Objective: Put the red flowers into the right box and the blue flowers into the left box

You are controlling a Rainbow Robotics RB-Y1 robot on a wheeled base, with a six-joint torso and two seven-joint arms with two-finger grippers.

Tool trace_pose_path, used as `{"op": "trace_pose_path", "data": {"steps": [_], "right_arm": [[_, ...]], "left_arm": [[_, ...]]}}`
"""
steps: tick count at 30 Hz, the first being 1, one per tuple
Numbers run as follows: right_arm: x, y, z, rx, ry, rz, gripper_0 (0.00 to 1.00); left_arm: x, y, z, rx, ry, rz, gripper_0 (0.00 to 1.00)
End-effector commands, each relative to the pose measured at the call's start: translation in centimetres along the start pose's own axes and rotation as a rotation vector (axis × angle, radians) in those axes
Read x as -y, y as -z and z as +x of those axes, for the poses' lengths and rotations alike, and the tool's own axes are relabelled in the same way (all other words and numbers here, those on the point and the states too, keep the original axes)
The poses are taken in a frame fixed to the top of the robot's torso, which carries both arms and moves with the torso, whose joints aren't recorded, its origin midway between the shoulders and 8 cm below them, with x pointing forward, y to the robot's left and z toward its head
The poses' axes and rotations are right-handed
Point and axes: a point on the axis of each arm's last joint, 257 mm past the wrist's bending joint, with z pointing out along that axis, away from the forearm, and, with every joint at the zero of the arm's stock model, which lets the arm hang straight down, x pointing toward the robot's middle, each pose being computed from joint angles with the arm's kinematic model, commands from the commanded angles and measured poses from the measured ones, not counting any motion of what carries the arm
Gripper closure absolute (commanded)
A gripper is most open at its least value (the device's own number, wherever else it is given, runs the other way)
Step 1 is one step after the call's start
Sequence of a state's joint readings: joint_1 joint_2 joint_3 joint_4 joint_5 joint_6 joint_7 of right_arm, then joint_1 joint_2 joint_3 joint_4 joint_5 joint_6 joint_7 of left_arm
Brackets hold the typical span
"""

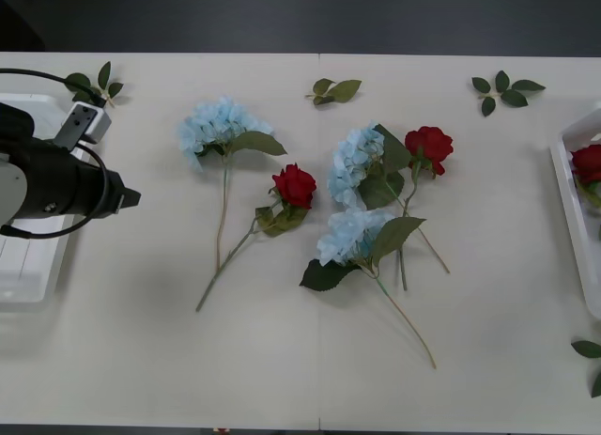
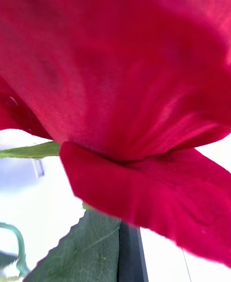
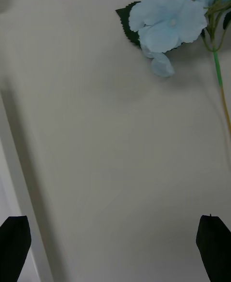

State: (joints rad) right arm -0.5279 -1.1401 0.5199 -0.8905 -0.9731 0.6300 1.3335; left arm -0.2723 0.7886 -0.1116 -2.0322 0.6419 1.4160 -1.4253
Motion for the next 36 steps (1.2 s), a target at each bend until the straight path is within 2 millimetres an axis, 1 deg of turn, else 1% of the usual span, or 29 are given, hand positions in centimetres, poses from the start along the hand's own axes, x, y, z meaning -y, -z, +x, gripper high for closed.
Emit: {"op": "trace_pose_path", "data": {"steps": [1,2,3,5,6,7,12,13,14,16,18,21,23,25,26,28,29,30,31,32,34,36], "right_arm": [[1.2,0.6,-1.6,0.022,-0.004,0.019,0.9],[1.3,0.7,-1.7,0.023,-0.004,0.019,0.42],[1.3,0.7,-1.6,0.021,-0.001,0.019,0.33],[1.3,0.7,-1.6,0.02,0.007,0.018,0.13],[1.2,0.7,-1.7,0.021,0.012,0.017,0.07],[0.8,0.7,-1.7,0.019,0.023,0.01,0.01],[-0.3,1.1,-1.7,0.006,0.067,-0.009,0.0],[-1.0,1.4,-1.9,0.002,0.08,-0.021,0.0],[-1.2,1.6,-2.2,0.003,0.084,-0.027,0.0],[-2.9,2.3,-2.0,-0.022,0.084,-0.066,0.0],[-4.1,2.9,-2.0,-0.036,0.085,-0.096,0.0],[-7.7,4.7,-1.9,-0.071,0.096,-0.176,0.0],[-9.1,5.6,-1.8,-0.09,0.102,-0.204,0.0],[-11.6,7.0,-1.6,-0.118,0.104,-0.236,0.0],[-12.4,7.5,-1.4,-0.125,0.106,-0.246,0.0],[-14.7,9.1,-1.1,-0.145,0.115,-0.272,0.0],[-15.2,9.5,-0.9,-0.151,0.116,-0.276,0.0],[-16.4,10.3,-0.6,-0.163,0.11,-0.285,0.0],[-17.2,10.8,-0.4,-0.17,0.106,-0.29,0.0],[-18.5,11.5,0.2,-0.182,0.097,-0.303,0.0],[-20.7,12.4,1.0,-0.203,0.055,-0.326,0.0],[-22.3,13.1,1.6,-0.216,0.026,-0.328,0.0]], "left_arm": [[2.6,0.3,-3.7,0.068,0.056,0.007,0.0],[3.9,-0.2,-4.1,0.068,0.08,0.019,0.0],[4.3,-0.4,-4.2,0.066,0.089,0.023,0.0],[5.7,-1.2,-4.5,0.052,0.131,0.047,0.0],[6.2,-1.5,-4.6,0.046,0.146,0.058,0.0],[7.0,-2.1,-4.8,0.032,0.166,0.071,0.0],[8.4,-4.0,-5.4,-0.015,0.219,0.103,0.0],[8.6,-4.7,-5.5,-0.03,0.235,0.108,0.0],[8.7,-5.0,-5.6,-0.037,0.243,0.11,0.0],[9.0,-5.9,-5.8,-0.062,0.261,0.116,0.0],[9.1,-6.5,-5.9,-0.077,0.274,0.117,0.0],[9.5,-7.7,-5.7,-0.12,0.277,0.11,0.0],[9.5,-8.2,-5.5,-0.136,0.264,0.094,0.0],[9.6,-8.8,-5.4,-0.158,0.254,0.079,0.0],[9.7,-8.9,-5.4,-0.162,0.257,0.079,0.0],[9.8,-9.5,-5.4,-0.177,0.259,0.074,0.0],[9.8,-9.6,-5.5,-0.178,0.259,0.073,0.0],[9.8,-9.9,-5.4,-0.189,0.261,0.069,0.0],[10.0,-10.2,-5.4,-0.194,0.263,0.07,0.0],[10.2,-10.5,-5.4,-0.201,0.261,0.068,0.0],[10.6,-11.0,-5.5,-0.206,0.258,0.065,0.0],[10.9,-11.4,-5.7,-0.205,0.262,0.066,0.0]]}}
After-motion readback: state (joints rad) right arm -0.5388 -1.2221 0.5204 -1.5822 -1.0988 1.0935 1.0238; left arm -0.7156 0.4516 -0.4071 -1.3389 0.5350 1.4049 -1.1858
